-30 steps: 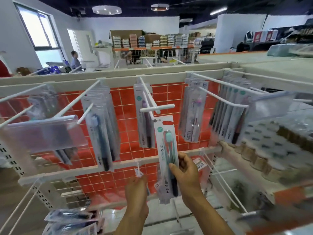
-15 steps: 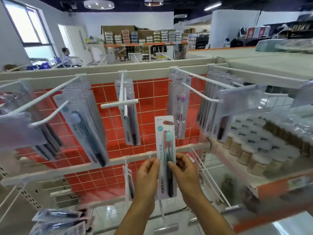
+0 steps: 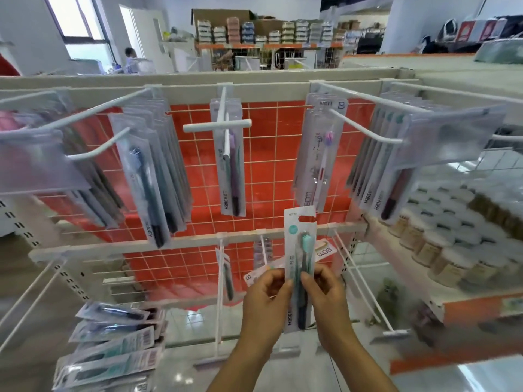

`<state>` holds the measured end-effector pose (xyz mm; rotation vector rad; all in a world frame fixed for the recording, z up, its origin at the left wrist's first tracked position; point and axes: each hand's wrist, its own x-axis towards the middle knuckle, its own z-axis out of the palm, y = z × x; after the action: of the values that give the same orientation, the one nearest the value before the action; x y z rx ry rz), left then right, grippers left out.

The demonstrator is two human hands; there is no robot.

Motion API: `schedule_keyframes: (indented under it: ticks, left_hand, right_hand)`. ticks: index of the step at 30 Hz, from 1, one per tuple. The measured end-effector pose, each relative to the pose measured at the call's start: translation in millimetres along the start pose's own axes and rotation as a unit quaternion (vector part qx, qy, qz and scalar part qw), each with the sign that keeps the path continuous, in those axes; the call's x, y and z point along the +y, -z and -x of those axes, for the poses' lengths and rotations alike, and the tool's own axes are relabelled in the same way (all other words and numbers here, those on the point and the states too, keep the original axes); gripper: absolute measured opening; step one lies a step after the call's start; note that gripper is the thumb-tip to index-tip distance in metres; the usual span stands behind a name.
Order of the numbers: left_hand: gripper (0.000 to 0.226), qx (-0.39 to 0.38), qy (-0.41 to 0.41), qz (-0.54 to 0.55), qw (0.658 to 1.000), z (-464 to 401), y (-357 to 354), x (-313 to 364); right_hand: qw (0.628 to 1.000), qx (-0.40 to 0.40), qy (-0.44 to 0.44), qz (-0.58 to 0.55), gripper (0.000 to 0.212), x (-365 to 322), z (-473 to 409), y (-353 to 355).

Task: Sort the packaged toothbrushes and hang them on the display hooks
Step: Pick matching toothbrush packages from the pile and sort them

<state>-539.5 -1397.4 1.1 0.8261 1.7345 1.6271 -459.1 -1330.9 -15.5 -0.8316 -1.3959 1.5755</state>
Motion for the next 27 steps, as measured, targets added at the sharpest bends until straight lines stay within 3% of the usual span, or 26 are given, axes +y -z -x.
schedule_keyframes:
  ticks: [5,8,10,13,20,27]
  left_hand:
    - [0.015,-0.027,-0.021,-0.023,0.999,11.8,-12.8,-3.2]
    - [0.017,-0.048,-0.043,-0.043,0.997,18.2,-23.3,-4.1]
    - [0.020,-0.051,-0.043,-0.052,0.996,21.6,-30.5,-4.7]
    - [0.025,-0.047,-0.049,-0.055,0.996,25.2,-38.2,-4.8]
    - [0.024,-0.054,-0.104,-0.046,0.992,29.4,-54.7,4.2]
    - [0.028,-0.077,-0.124,-0.041,0.988,33.6,-79.4,14.7]
  right_hand:
    - [0.999,0.034,0.034,-0.008,0.005,9.0,11.5,18.1]
    - [0.997,0.058,0.049,-0.022,0.014,8.9,15.5,28.9]
    - [0.996,0.068,0.052,-0.027,0.004,8.5,16.9,35.3]
    - [0.994,0.084,0.053,-0.035,0.021,11.5,18.9,42.3]
    - [0.990,0.104,0.079,-0.060,0.035,4.6,19.7,57.8]
    - [0.987,0.092,0.114,-0.069,0.014,-12.3,17.3,84.8]
